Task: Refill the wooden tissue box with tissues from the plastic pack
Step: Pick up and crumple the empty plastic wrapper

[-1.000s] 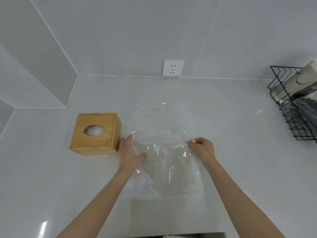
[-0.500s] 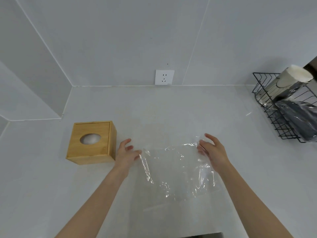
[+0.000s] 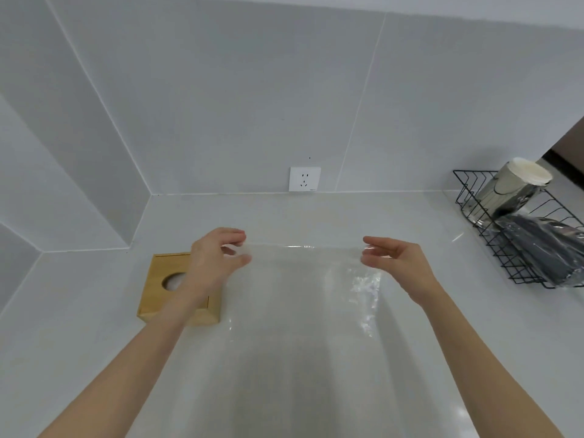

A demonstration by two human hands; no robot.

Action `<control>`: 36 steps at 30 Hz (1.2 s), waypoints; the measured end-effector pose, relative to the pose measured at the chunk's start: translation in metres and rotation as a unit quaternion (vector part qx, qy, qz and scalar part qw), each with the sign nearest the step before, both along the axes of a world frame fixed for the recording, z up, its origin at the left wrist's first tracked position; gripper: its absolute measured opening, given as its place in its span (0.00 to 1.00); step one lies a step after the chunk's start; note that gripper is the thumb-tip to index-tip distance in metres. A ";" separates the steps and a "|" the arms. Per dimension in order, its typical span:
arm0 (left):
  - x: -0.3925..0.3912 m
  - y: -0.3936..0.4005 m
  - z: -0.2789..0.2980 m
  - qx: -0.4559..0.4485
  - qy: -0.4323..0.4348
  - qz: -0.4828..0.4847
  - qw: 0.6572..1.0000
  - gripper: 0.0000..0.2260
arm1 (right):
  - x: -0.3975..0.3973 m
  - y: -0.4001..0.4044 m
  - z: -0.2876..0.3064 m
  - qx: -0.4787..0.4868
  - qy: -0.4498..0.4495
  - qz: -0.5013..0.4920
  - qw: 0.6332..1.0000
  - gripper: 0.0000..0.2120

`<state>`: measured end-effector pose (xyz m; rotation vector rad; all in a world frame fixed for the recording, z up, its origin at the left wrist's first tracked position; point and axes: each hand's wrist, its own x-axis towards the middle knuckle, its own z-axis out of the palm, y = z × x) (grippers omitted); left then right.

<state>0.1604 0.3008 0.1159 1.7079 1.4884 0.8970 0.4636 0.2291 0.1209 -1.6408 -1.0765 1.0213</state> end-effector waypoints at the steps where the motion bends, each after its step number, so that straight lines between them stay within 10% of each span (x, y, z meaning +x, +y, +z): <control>1: 0.000 -0.001 0.001 0.029 0.044 -0.001 0.999 0.11 | -0.002 0.002 0.001 0.001 -0.043 0.002 0.999 0.13; 5: -0.002 -0.004 0.008 0.089 0.127 -0.001 0.988 0.02 | -0.008 0.005 0.001 0.018 -0.220 -0.023 0.975 0.03; 11: 0.007 -0.013 0.025 0.075 0.176 -0.082 0.978 0.04 | -0.016 0.013 0.010 -0.035 -0.547 0.118 0.828 0.16; 17: 0.019 -0.019 0.046 0.059 0.055 -0.090 0.993 0.05 | -0.065 0.018 0.023 0.005 -0.393 0.244 0.887 0.10; 22: -0.008 -0.003 0.049 -0.037 -0.152 0.064 0.986 0.11 | -0.053 0.013 0.061 -0.027 -0.098 0.243 0.965 0.06; 30: 0.012 -0.028 -0.006 -0.407 -0.439 -0.144 0.788 0.40 | -0.043 0.016 0.050 -0.017 0.172 0.107 0.979 0.06; 36: 0.027 -0.028 0.002 -0.307 -0.293 -0.135 0.895 0.14 | -0.043 0.011 0.018 -0.085 0.167 0.076 0.979 0.04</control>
